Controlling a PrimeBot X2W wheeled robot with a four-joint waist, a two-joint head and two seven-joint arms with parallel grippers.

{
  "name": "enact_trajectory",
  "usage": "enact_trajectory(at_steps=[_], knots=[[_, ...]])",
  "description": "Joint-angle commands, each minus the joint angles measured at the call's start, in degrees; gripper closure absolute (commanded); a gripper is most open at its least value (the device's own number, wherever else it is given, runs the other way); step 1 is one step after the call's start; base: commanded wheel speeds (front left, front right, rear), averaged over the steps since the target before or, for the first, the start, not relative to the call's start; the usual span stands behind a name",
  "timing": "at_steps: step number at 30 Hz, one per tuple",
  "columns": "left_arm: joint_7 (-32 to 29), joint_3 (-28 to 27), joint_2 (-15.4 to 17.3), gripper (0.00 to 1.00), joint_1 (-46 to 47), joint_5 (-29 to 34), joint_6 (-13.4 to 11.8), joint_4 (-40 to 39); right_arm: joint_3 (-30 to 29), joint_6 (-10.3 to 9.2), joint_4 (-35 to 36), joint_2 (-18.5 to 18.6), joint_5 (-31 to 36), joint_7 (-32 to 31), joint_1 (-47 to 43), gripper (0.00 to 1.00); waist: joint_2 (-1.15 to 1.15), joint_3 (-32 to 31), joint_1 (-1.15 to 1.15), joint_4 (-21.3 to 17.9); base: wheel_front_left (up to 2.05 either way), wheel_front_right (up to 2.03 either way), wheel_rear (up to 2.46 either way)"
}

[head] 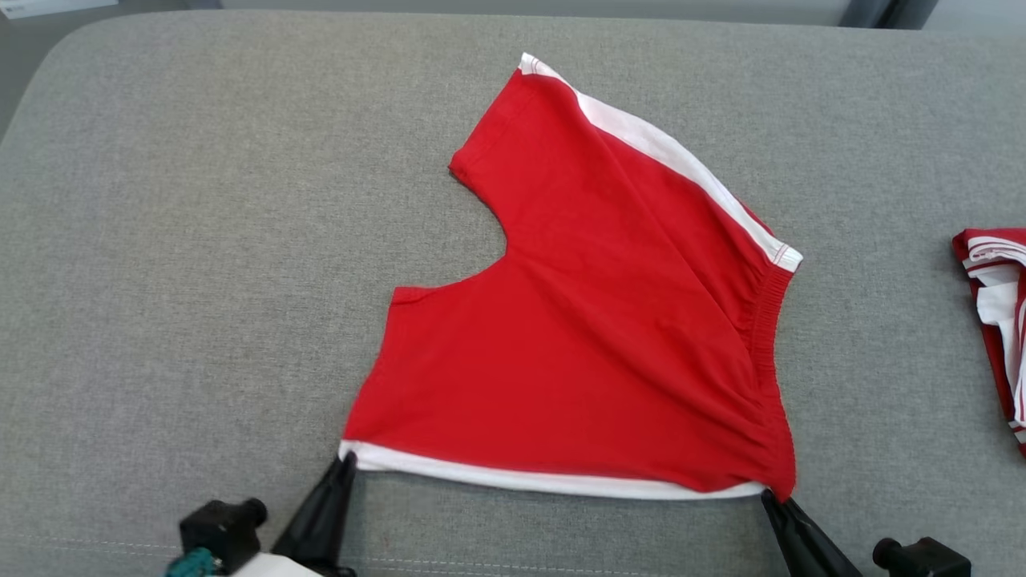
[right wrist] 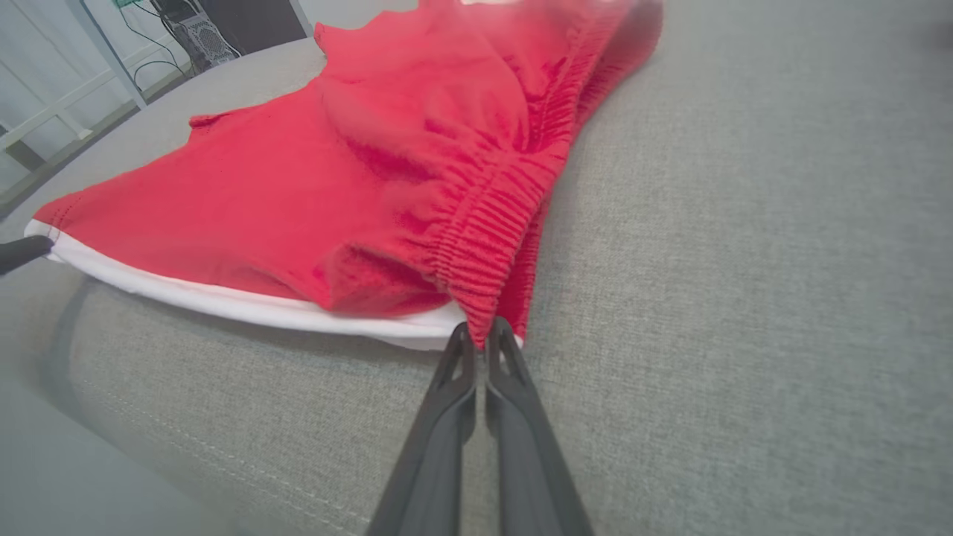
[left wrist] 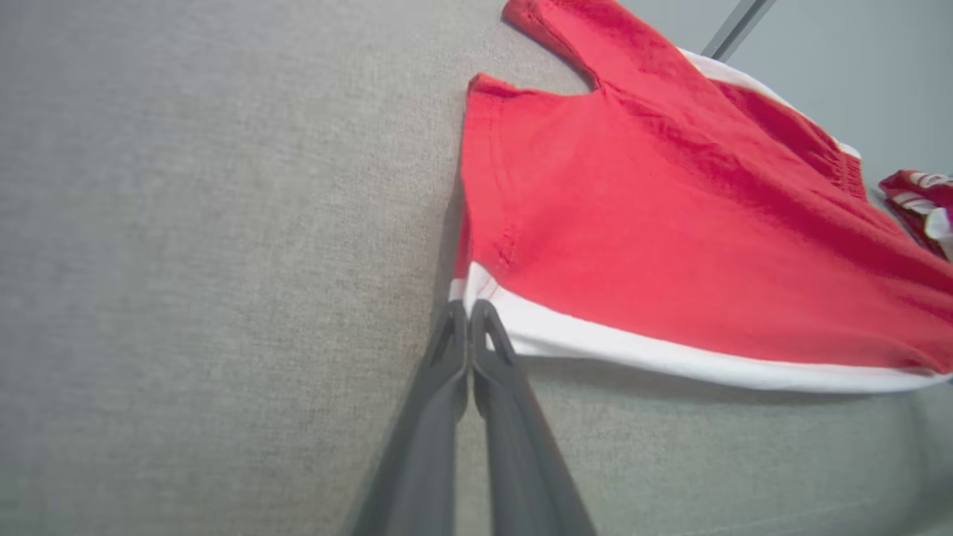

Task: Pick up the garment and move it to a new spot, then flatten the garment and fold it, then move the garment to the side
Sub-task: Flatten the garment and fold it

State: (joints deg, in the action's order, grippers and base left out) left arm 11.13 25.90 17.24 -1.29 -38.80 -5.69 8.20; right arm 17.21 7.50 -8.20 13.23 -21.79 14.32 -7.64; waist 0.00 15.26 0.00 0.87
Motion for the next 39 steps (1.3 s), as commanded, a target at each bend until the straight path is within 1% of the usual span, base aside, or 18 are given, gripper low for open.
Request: enact_trajectory(at_steps=[1,5,8,11,12,13,15,16,18,19,23,28,33,34,36,37,38,39], knots=[[0.5,-2.6,1.6,1.0,1.4,0.5,-0.6,-1.9,0.9,-0.01,1.7,0.9,-0.6,0.7,-0.1,1.0,0.0,0.4,0.0,-0.3,0.0,0.0,0.0],[-1.5,-4.0,5.4,1.0,6.5,2.2,-0.4,-7.2,0.4,-0.01,4.7,1.2,-3.1,0.7,1.8,1.0,0.0,2.4,0.0,-1.7,0.0,0.0,0.0],[-4.6,-4.9,8.3,1.0,13.0,2.8,1.1,-9.7,0.7,-0.01,6.2,1.4,-7.5,0.2,5.7,1.0,0.0,4.4,0.0,-3.2,0.0,0.0,0.0],[-7.8,-5.6,10.2,1.0,21.0,3.0,3.0,-10.6,1.9,-0.01,6.4,1.9,-12.1,-0.8,11.5,1.0,0.0,6.7,0.0,-5.0,0.0,0.0,0.0],[-8.8,-5.9,10.3,1.0,23.9,2.3,3.8,-10.5,2.4,-0.01,6.1,1.9,-13.8,-1.0,13.7,1.0,0.0,7.5,0.0,-5.6,0.0,0.0,0.0],[-9.8,-6.0,11.2,1.0,26.9,3.1,4.3,-9.9,3.0,-0.01,5.6,1.9,-15.5,-1.4,15.8,1.0,0.0,8.2,0.0,-6.2,0.0,0.0,0.0],[-11.9,-6.1,11.1,1.0,32.7,2.0,5.9,-8.5,5.0,-0.01,4.2,2.2,-17.2,-2.0,20.4,1.0,0.0,9.8,0.0,-7.5,0.0,0.0,0.0],[-13.0,-6.0,11.3,1.0,35.6,2.1,6.6,-7.4,6.0,-0.01,3.3,2.0,-18.5,-2.2,22.6,1.0,0.0,10.6,0.0,-8.2,0.0,0.0,0.0],[-14.7,-6.1,10.8,1.0,41.2,0.8,8.3,-4.6,7.5,-0.01,1.1,1.5,-20.5,-2.1,27.0,1.0,0.0,12.1,0.0,-9.7,0.0,0.0,0.0],[-15.8,-5.6,11.0,1.0,43.8,1.1,8.9,-2.7,8.2,-0.01,-0.1,1.1,-21.5,-1.9,29.1,1.0,0.0,12.8,0.0,-10.4,0.0,0.0,0.0],[-18.6,-4.5,10.1,1.0,53.1,-0.3,11.2,5.1,10.4,-0.01,-4.7,-0.7,-24.9,-0.7,36.7,1.0,0.0,15.5,0.0,-13.2,0.0,0.0,0.0],[-19.7,-2.3,10.2,1.0,61.7,-0.2,12.6,14.6,13.7,-0.01,-9.7,-3.0,-28.7,0.3,43.6,1.0,0.0,17.8,0.0,-16.2,0.0,0.0,0.0],[-19.4,0.5,10.3,1.0,67.2,-1.2,13.1,22.6,16.9,-0.01,-13.0,-4.5,-31.3,0.6,48.5,1.0,0.0,19.5,0.0,-18.4,0.0,0.0,0.0],[-19.2,1.9,10.2,1.0,68.6,-2.0,13.1,25.0,17.0,-0.01,-13.2,-4.9,-31.8,0.6,49.7,1.0,0.0,19.9,0.0,-18.8,0.0,0.0,0.0],[-18.8,2.8,10.2,1.0,69.1,-2.5,13.1,25.9,17.2,-0.01,-13.3,-5.1,-32.0,0.6,50.0,1.0,0.0,20.0,0.0,-18.9,0.0,0.0,0.0],[-18.3,3.4,10.3,1.0,69.6,-3.0,13.1,26.7,17.2,-0.01,-13.3,-5.3,-32.2,0.7,50.2,0.81,0.0,20.1,0.0,-19.0,0.0,0.0,0.0],[-17.8,4.0,10.3,0.31,70.0,-3.7,13.1,27.4,17.6,-0.01,-13.2,-5.4,-32.4,0.7,50.3,0.55,0.0,20.2,0.0,-19.1,0.0,0.0,0.0],[-17.1,4.7,10.4,0.0,70.5,-4.1,13.2,27.9,17.9,-0.01,-13.1,-5.4,-32.6,0.7,50.3,0.08,0.0,20.3,0.0,-19.0,0.0,0.0,0.0]])
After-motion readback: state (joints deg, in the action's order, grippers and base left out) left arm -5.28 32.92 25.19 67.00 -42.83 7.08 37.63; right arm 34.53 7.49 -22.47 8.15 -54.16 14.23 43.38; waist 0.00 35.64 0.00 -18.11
